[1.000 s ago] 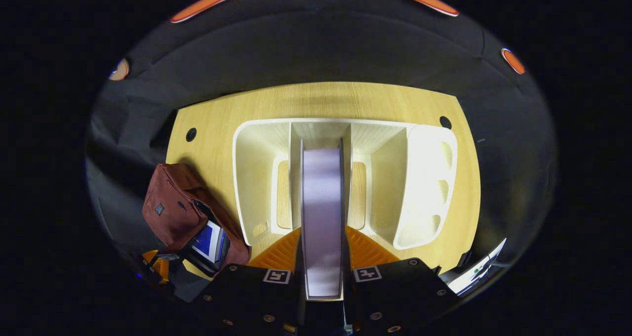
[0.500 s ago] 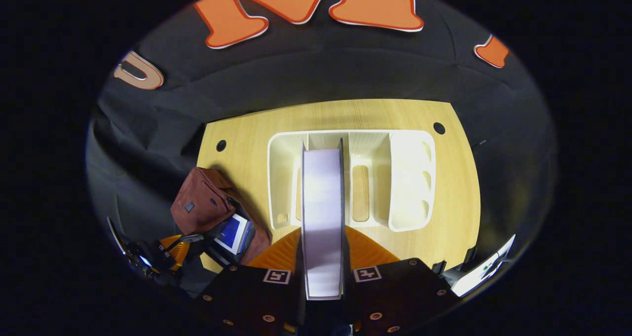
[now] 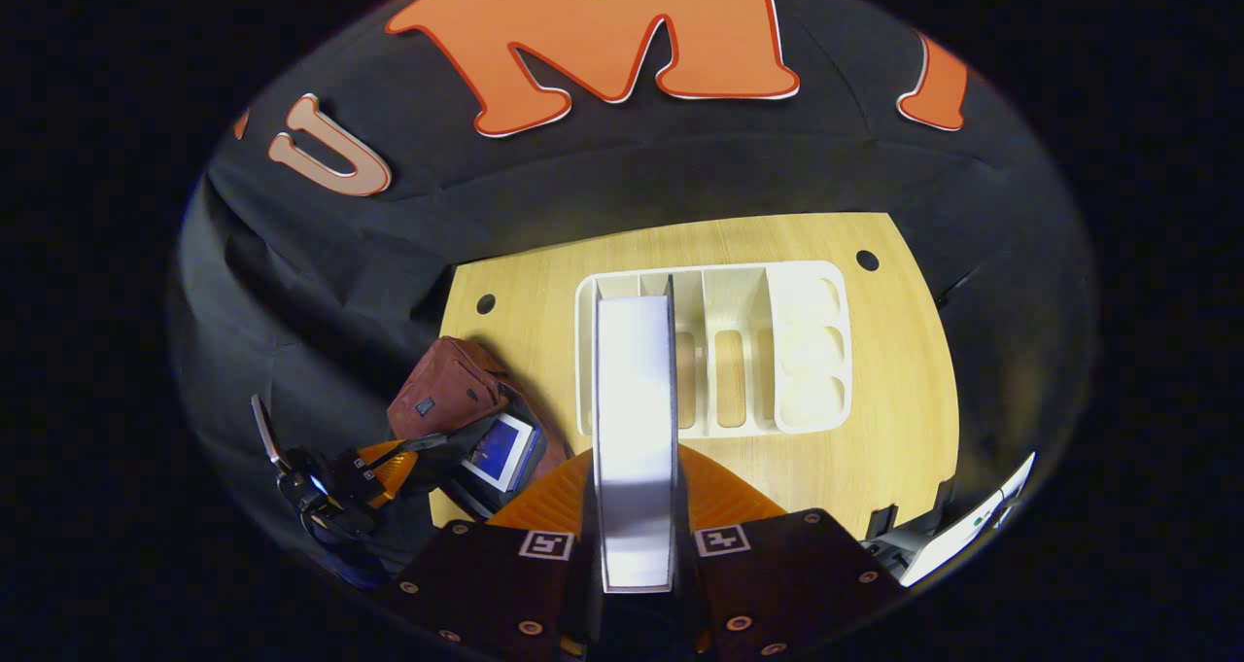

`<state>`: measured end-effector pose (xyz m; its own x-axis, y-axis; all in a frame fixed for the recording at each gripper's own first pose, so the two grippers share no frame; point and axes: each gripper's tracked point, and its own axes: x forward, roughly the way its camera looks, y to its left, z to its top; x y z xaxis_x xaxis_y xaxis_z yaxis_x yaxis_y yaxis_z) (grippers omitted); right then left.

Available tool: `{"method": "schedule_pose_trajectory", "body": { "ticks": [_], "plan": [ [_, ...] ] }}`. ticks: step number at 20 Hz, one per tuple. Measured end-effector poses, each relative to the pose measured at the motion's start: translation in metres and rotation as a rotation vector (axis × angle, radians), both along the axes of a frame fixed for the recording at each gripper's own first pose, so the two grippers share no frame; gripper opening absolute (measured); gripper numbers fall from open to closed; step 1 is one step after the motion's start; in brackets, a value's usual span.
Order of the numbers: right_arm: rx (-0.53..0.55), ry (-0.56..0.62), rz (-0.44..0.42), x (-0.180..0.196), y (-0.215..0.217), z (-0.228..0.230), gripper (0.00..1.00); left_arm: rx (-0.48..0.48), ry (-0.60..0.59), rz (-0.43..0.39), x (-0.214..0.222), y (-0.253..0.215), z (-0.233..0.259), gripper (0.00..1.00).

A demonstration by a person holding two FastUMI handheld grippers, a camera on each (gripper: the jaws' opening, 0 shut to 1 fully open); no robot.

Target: Open the schoolbag, grab two books from the bookshelf and put them into the schoolbag.

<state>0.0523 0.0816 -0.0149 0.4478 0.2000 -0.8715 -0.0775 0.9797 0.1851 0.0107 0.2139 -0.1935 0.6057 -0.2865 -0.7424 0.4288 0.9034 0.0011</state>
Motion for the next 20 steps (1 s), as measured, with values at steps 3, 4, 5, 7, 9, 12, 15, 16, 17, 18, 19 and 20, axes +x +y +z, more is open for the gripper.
{"method": "schedule_pose_trajectory", "body": {
  "ticks": [3,4,5,7,9,12,15,16,17,18,19,20],
  "plan": [
    [0.023,-0.008,0.017,-0.01,0.005,0.003,0.3,0.007,0.002,0.0,-0.001,0.0,0.001,0.05],
    [0.036,-0.006,0.02,-0.014,0.009,0.001,0.3,0.008,0.003,-0.003,-0.001,-0.002,0.001,0.05],
    [0.055,-0.003,0.024,-0.019,0.014,-0.003,0.3,0.01,0.005,-0.002,-0.002,-0.001,0.001,0.05],
    [0.101,0.022,0.023,-0.03,0.027,-0.018,0.31,0.014,0.005,-0.006,-0.004,-0.003,0.002,0.05],
    [0.16,0.063,0.024,-0.042,0.044,-0.037,0.3,0.017,0.006,-0.011,-0.006,-0.004,0.003,0.05],
    [0.213,0.102,0.018,-0.052,0.06,-0.064,0.3,0.021,0.011,-0.008,-0.007,-0.005,0.003,0.05],
    [0.274,0.158,0.015,-0.063,0.085,-0.09,0.3,0.02,0.016,-0.01,-0.01,-0.007,0.003,0.05],
    [0.293,0.171,0.018,-0.065,0.093,-0.095,0.3,0.022,0.016,-0.01,-0.011,-0.007,0.003,0.05],
    [0.311,0.18,0.022,-0.069,0.1,-0.101,0.29,0.023,0.017,-0.009,-0.012,-0.006,0.003,0.05],
    [0.332,0.188,0.023,-0.071,0.107,-0.105,0.3,0.024,0.017,-0.005,-0.011,-0.005,0.004,0.05],
    [0.359,0.196,0.013,-0.071,0.115,-0.111,0.3,0.023,0.017,-0.003,-0.012,-0.006,0.003,0.05],
    [0.386,0.21,0.008,-0.073,0.124,-0.117,0.3,0.024,0.017,-0.002,-0.013,-0.006,0.004,0.05]
  ]
}}
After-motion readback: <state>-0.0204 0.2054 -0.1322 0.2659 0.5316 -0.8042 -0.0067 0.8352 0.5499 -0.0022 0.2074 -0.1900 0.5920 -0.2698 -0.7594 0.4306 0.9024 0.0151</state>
